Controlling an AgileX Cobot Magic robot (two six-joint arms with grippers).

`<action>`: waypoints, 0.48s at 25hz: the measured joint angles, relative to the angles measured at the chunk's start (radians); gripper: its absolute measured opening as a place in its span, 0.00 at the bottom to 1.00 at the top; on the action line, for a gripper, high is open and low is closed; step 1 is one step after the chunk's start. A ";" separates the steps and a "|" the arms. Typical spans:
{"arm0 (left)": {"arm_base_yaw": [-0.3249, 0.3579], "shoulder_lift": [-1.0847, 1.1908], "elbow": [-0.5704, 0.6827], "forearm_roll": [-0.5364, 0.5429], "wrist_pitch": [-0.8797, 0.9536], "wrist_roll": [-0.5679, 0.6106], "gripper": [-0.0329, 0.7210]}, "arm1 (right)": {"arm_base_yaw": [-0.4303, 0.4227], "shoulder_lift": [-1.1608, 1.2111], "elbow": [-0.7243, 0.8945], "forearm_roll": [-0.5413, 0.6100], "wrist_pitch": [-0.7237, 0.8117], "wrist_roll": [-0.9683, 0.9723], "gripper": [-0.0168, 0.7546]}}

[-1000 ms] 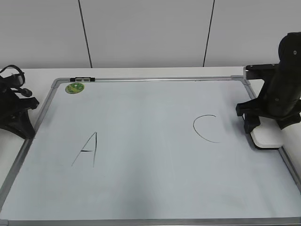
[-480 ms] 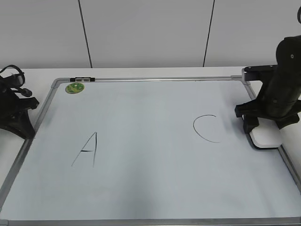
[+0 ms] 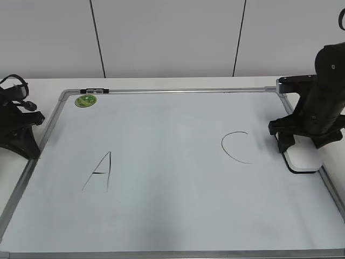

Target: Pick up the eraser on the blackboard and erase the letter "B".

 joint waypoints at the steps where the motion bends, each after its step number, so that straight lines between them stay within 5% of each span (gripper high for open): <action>1: 0.000 0.000 0.000 0.000 0.000 0.000 0.08 | 0.000 0.000 0.000 0.000 -0.002 0.000 0.75; 12: 0.000 0.000 0.000 0.000 0.000 0.000 0.08 | 0.000 0.000 -0.086 -0.011 0.118 0.000 0.78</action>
